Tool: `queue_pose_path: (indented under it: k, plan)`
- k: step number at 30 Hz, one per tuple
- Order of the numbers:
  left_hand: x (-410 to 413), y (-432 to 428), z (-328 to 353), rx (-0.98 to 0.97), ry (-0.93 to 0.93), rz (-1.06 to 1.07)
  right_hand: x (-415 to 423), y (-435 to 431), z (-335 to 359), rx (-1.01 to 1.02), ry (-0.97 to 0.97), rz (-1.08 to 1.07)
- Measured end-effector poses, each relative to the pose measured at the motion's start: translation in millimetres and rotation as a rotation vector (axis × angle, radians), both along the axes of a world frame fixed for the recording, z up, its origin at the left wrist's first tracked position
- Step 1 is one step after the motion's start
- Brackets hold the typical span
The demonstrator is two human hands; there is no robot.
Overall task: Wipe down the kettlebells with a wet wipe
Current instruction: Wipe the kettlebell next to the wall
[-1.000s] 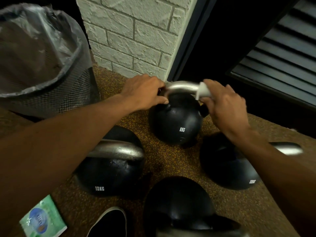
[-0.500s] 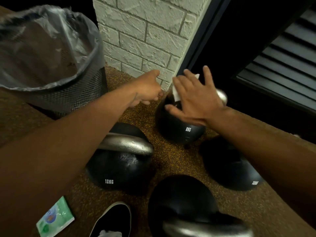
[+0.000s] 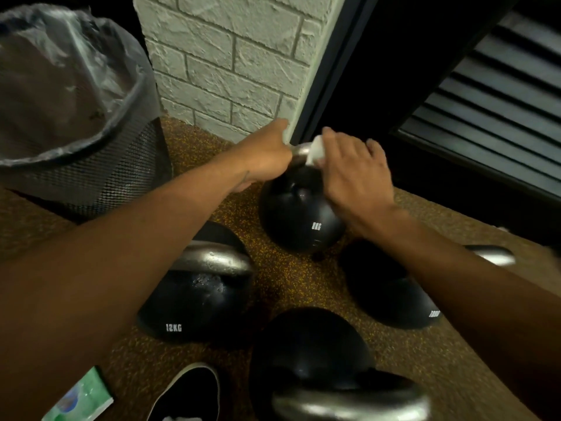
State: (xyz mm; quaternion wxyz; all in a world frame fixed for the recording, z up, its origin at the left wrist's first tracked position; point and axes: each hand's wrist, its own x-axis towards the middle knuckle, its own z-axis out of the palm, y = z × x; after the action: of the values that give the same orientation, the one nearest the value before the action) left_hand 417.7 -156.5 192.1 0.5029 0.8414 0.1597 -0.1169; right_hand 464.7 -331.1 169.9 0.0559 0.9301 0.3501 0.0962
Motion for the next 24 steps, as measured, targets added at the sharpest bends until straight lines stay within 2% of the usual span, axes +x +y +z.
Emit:
queue_pose_path:
  k: [2,6,8,12,16,21,23,24]
  plan:
    - [2.4,-8.7,6.9,0.127,-0.067,-0.085,9.5,-18.0,2.0,0.175,0.161,-0.038]
    - [3.0,-27.2,12.2,0.355,-0.133,-0.274,18.0,-51.4,8.0,0.196,0.274,-0.086]
    - [0.6,-30.7,6.1,0.443,-0.17,-0.301,19.3,-65.0,6.0,0.202,0.333,-0.176]
    - [-6.7,-38.1,-8.6,0.57,-0.199,-0.304,20.0,-64.0,-7.8,0.395,0.451,-0.41]
    - [-3.5,-38.9,-9.2,0.539,-0.192,-0.296,24.6,-55.0,-22.2,0.474,0.582,-0.638]
    - [-3.2,-32.3,-2.7,0.411,-0.197,-0.24,22.6,-56.9,-23.9,0.384,0.655,-0.715]
    - [-7.8,-31.4,-0.5,0.383,-0.233,-0.193,17.1,-63.9,-17.6,0.491,0.659,-0.752]
    - [-11.4,-31.1,1.3,0.377,-0.259,-0.174,10.9,-67.9,-11.9,0.619,0.689,-0.777]
